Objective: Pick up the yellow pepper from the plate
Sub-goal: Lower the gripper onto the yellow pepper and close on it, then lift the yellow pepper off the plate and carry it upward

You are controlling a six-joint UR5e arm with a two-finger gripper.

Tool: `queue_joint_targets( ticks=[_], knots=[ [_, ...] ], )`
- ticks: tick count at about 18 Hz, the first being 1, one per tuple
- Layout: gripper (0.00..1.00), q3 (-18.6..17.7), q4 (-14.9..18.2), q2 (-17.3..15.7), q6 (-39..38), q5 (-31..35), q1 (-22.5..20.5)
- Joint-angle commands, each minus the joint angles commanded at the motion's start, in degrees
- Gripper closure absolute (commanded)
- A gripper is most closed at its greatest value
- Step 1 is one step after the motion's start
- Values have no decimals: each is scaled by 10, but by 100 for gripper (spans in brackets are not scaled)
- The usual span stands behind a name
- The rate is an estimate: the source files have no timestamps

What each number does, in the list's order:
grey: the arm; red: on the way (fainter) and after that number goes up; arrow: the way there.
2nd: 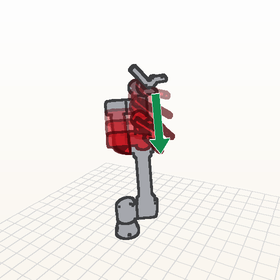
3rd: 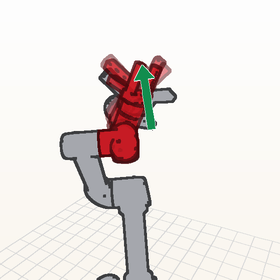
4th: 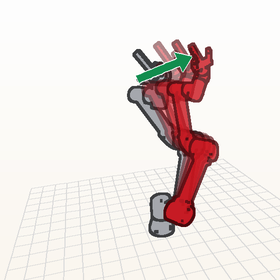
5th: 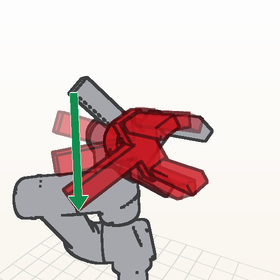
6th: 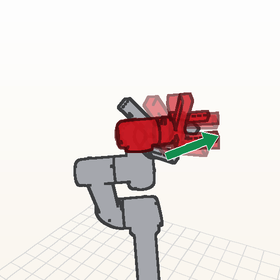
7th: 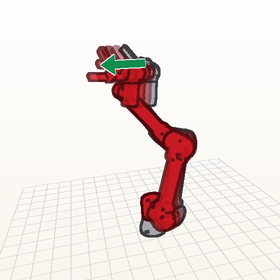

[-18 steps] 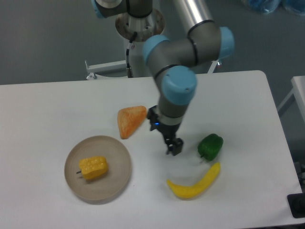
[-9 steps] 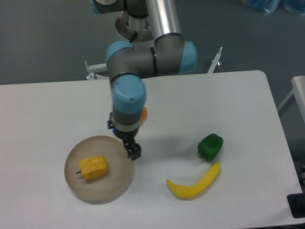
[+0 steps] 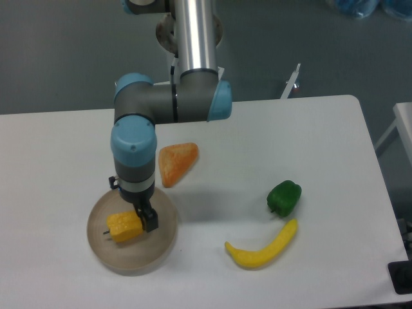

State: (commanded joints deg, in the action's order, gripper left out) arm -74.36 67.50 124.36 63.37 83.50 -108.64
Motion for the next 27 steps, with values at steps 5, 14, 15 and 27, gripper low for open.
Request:
queue_joint_targets(
  ticks=[5,14,15,27],
  knots=[
    [0,0,-3,11,0,0,5],
    [26,-6,-47,35,-26,5,28],
    [52,-7,-47,34,-28,5,28],
    [68,-4,33,-44,-24,5,-44]
  ],
)
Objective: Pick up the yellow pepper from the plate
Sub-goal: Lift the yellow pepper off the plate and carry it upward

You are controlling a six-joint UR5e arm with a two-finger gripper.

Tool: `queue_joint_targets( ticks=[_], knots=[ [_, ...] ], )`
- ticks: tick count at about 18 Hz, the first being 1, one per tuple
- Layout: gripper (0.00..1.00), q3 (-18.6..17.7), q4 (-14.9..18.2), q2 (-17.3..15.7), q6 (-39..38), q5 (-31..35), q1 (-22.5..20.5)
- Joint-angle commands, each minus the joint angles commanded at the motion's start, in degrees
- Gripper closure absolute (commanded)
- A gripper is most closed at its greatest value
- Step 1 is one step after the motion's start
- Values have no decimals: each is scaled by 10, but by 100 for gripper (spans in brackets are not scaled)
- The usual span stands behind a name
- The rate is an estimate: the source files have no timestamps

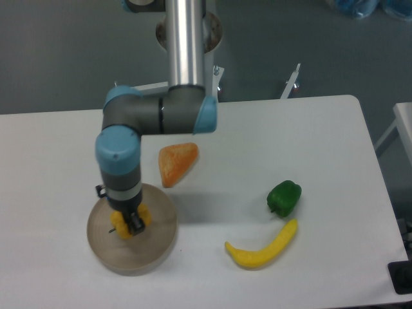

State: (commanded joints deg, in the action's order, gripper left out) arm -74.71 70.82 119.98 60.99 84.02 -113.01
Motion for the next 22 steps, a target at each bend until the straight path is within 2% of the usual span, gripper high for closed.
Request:
queue_joint_targets(
  ticks=[5,7,9,12,17,22],
  knots=[
    [70,11,84,-40,5,0,-56],
    [72,19,110,-43,28,-1,-77],
    [76,24,133,-43,74,-1,-108],
    [77,30,162,-44,151,3,-145],
    [78,37,163,-42,232,4,-200],
    [76,51,162,-34,283,12,-215]
  ],
)
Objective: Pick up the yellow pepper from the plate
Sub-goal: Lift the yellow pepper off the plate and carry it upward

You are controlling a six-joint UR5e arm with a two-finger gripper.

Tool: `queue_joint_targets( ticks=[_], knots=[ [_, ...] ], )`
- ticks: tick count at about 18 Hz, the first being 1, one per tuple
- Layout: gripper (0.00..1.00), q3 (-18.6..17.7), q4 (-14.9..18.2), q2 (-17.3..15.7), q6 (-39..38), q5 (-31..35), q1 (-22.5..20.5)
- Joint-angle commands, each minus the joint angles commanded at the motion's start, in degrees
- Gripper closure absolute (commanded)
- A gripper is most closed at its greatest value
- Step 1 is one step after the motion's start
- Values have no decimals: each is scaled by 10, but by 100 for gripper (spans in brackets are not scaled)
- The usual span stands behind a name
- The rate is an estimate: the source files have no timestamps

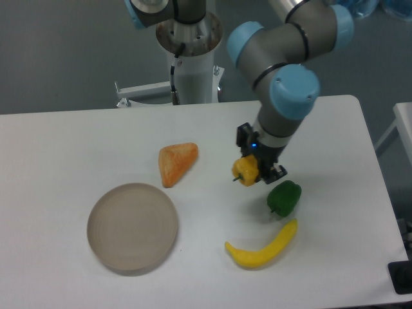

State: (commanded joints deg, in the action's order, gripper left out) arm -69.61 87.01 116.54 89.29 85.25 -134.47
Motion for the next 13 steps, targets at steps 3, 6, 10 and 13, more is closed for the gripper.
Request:
queue_joint_targets(
  ticks=[3,6,10,13],
  knots=[
    [77,-3,0,5,20,48,6],
    [77,-3,-4,8,26,44,8],
    [77,-4,-6,11,26,36,9],
    [77,-3,-6,11,26,35,9]
  ],
)
